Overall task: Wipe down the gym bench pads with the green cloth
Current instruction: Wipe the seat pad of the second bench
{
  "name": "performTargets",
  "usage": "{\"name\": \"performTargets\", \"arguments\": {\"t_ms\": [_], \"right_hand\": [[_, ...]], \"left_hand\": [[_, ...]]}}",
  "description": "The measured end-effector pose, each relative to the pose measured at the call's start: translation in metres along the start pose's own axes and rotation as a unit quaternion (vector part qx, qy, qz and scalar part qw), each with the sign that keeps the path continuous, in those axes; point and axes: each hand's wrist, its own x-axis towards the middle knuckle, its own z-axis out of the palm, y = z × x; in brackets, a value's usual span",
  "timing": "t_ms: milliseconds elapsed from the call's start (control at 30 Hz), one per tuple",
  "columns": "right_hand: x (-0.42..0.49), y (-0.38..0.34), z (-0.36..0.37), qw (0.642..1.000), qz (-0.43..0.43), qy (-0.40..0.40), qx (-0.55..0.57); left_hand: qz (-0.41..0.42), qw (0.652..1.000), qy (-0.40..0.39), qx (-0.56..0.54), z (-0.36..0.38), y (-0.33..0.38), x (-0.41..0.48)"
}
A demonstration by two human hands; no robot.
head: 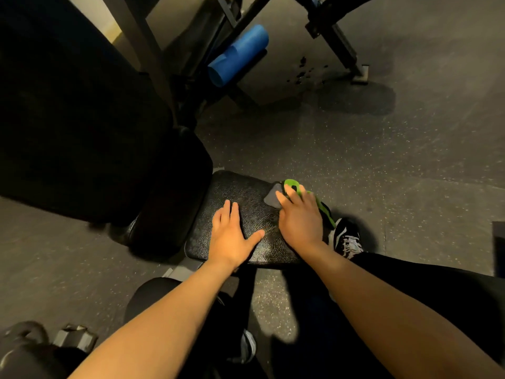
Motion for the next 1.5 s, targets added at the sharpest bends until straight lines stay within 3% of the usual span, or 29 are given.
{"name": "performTargets", "arguments": {"t_ms": [100, 300, 433, 500, 633, 700, 767, 933, 1000, 1067, 1167, 1267, 1500], "right_hand": [[0.009, -0.020, 0.001, 0.999, -0.003, -0.043, 0.024], [0.022, -0.077, 0.017, 0.969, -0.174, -0.159, 0.071], [0.032, -0.060, 0.012, 0.955, -0.226, -0.190, 0.020], [0.030, -0.043, 0.006, 0.970, -0.195, -0.146, -0.013], [0.010, -0.010, -0.005, 0.997, 0.002, -0.079, 0.002], [0.001, -0.010, -0.004, 0.997, 0.056, -0.059, 0.007], [-0.008, -0.018, -0.003, 0.997, 0.052, -0.060, 0.022], [-0.020, -0.008, -0.002, 0.989, -0.129, -0.074, 0.002], [-0.017, 0.003, -0.004, 0.993, -0.095, -0.072, -0.009], [-0.015, 0.015, -0.008, 0.998, -0.006, -0.056, 0.005], [-0.013, 0.038, -0.017, 0.985, 0.100, -0.054, 0.129], [0.006, 0.048, -0.019, 0.968, 0.131, -0.066, 0.203], [0.073, 0.004, -0.014, 0.968, 0.094, -0.188, 0.136]], "left_hand": [[-0.064, 0.996, -0.005, 0.055, -0.004, -0.018, -0.007], [-0.047, 0.997, -0.021, 0.060, -0.006, -0.031, -0.008], [-0.060, 0.997, -0.027, 0.039, -0.004, -0.030, -0.009], [-0.072, 0.996, -0.036, 0.028, -0.004, -0.029, -0.009], [-0.098, 0.994, -0.045, 0.002, -0.004, -0.016, -0.008], [-0.097, 0.994, -0.049, 0.009, -0.004, -0.014, -0.010], [-0.096, 0.994, -0.054, 0.020, -0.004, -0.014, -0.011], [-0.064, 0.992, -0.077, 0.071, -0.006, 0.003, -0.013], [-0.030, 0.994, -0.073, 0.075, -0.005, 0.015, -0.011], [-0.017, 0.995, -0.076, 0.065, -0.002, 0.026, -0.004], [-0.029, 0.993, -0.093, 0.070, 0.005, 0.037, 0.004], [-0.043, 0.993, -0.095, 0.056, 0.008, 0.041, 0.009], [-0.059, 0.991, -0.105, 0.055, 0.011, 0.040, 0.017]]}}
